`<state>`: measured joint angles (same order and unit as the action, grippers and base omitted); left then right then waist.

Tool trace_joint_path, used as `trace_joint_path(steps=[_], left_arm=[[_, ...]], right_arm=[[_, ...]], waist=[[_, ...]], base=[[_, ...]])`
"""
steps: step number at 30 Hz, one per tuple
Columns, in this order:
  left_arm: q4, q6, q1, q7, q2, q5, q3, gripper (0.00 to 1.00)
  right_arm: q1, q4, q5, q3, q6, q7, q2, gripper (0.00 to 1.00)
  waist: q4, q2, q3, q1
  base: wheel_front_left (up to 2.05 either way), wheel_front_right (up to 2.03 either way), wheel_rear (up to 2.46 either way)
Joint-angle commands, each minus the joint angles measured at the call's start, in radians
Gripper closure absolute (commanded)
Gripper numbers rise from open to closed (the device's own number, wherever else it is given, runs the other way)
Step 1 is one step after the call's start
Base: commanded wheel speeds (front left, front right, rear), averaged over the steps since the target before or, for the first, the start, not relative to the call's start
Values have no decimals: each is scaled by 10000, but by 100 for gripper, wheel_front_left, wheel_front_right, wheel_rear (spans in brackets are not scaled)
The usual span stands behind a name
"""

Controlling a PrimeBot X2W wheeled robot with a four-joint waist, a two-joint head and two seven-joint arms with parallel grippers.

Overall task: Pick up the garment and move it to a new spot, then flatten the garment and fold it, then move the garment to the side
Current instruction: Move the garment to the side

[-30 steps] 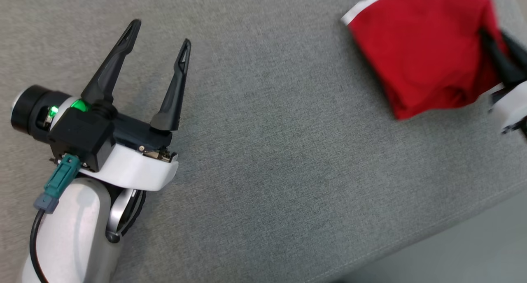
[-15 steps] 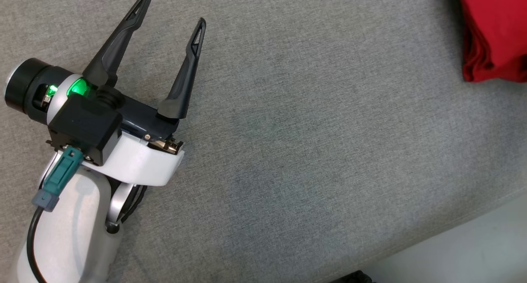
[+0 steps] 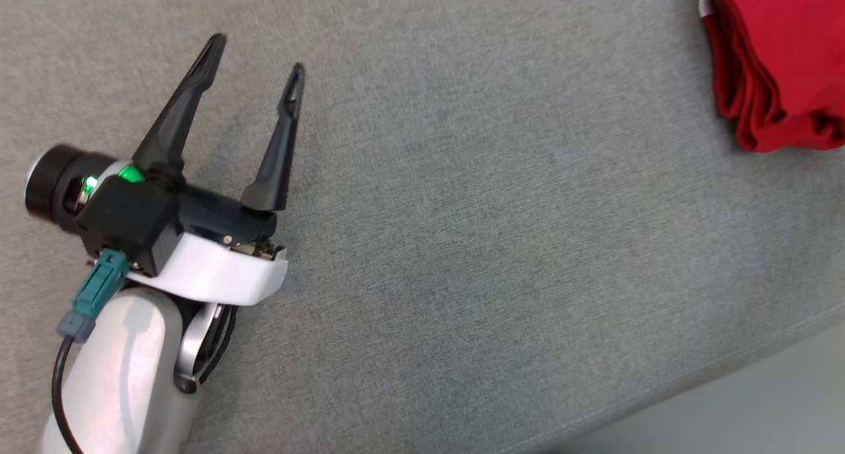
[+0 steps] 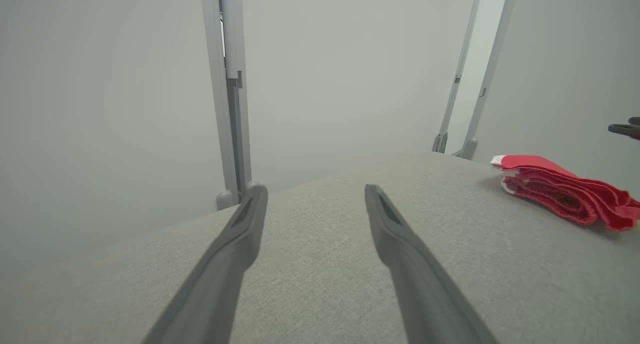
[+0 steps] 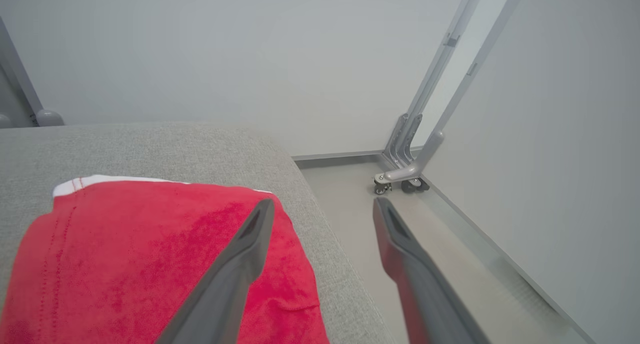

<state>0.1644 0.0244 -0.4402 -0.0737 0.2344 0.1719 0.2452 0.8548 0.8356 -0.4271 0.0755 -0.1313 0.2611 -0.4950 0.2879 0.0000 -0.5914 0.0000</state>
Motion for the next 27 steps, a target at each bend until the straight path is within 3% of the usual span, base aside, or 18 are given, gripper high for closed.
trace_joint_path(steps=[1, 11, 27], left_arm=[[-175, -169, 312, -163, -40, 160, -144, 0], [-891, -785, 1623, -733, -289, 642, -651, 0], [-1950, -1240, 2991, -1239, -298, 1110, -1171, 0]], right_arm=[[-586, -539, 47, -616, 9, 32, 260, 0], [-2891, -3070, 964, -1945, 9, 33, 1912, 0], [-5434, -5989, 1973, -903, 8, -569, 3252, 0]], waist=[[-114, 0, 665, 0], [-791, 0, 2273, 0], [-2488, 0, 4042, 0]], base=[[0, 0, 0], [0, 0, 0], [0, 0, 0]])
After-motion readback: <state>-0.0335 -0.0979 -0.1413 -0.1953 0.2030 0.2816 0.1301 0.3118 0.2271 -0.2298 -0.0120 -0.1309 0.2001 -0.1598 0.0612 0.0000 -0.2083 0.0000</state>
